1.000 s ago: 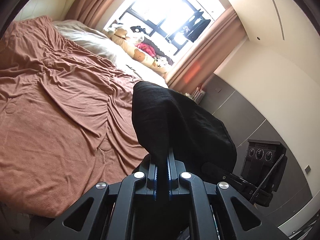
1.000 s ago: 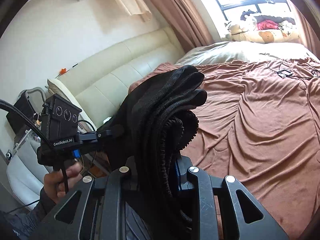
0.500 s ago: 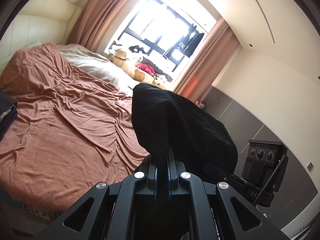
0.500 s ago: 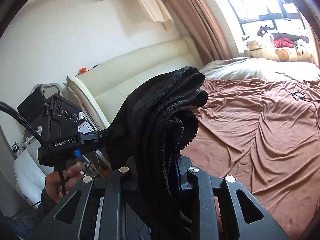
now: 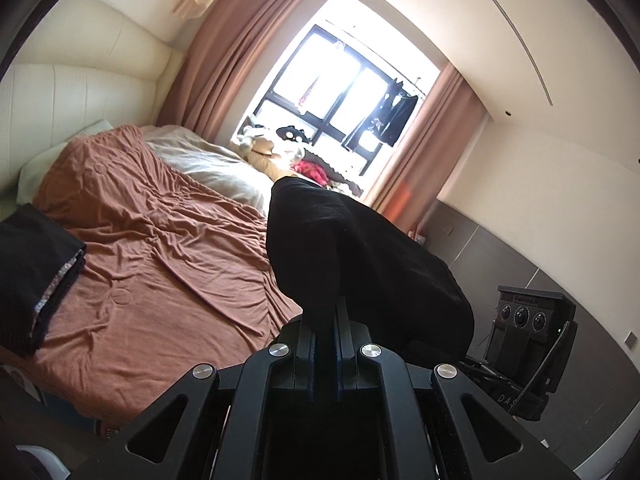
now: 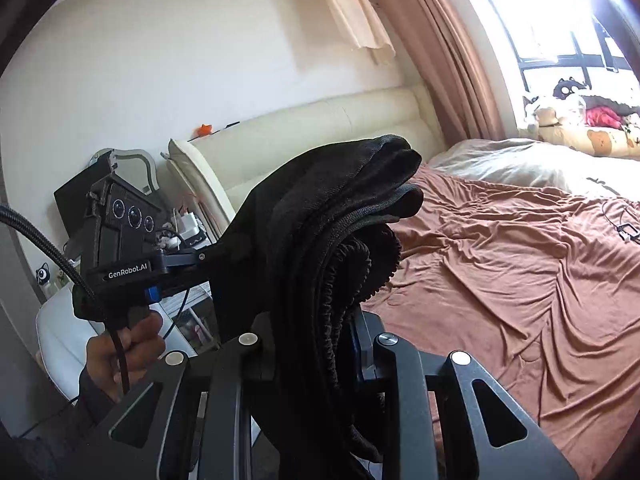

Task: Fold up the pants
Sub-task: 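Carry the folded shorts with both grippers toward the bed's headboard corner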

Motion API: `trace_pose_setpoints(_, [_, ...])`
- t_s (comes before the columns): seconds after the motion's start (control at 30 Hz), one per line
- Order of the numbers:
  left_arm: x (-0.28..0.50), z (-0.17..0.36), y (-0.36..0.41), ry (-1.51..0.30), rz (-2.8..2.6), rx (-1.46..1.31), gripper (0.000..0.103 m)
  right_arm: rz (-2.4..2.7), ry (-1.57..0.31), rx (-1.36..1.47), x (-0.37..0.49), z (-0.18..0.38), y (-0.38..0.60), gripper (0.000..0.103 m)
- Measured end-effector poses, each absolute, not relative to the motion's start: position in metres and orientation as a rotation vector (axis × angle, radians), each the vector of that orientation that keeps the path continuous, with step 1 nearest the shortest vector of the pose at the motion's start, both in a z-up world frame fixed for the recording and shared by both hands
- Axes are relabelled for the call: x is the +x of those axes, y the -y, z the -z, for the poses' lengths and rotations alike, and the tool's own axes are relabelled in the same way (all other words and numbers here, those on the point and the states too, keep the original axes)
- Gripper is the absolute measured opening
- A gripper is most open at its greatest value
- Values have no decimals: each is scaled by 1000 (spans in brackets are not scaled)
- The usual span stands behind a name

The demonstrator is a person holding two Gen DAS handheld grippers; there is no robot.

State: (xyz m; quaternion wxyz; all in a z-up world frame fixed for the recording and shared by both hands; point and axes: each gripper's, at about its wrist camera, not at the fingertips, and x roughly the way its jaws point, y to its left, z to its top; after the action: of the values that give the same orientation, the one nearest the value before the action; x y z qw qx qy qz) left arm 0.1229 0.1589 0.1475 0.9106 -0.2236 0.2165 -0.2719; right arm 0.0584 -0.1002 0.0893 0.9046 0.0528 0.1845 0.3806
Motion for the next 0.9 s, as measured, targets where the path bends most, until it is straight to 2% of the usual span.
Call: trace_pose_setpoints(0.9, [171,-115,-387,-373,275,-492,7,-984,-413,-5,217,-58,-88,21])
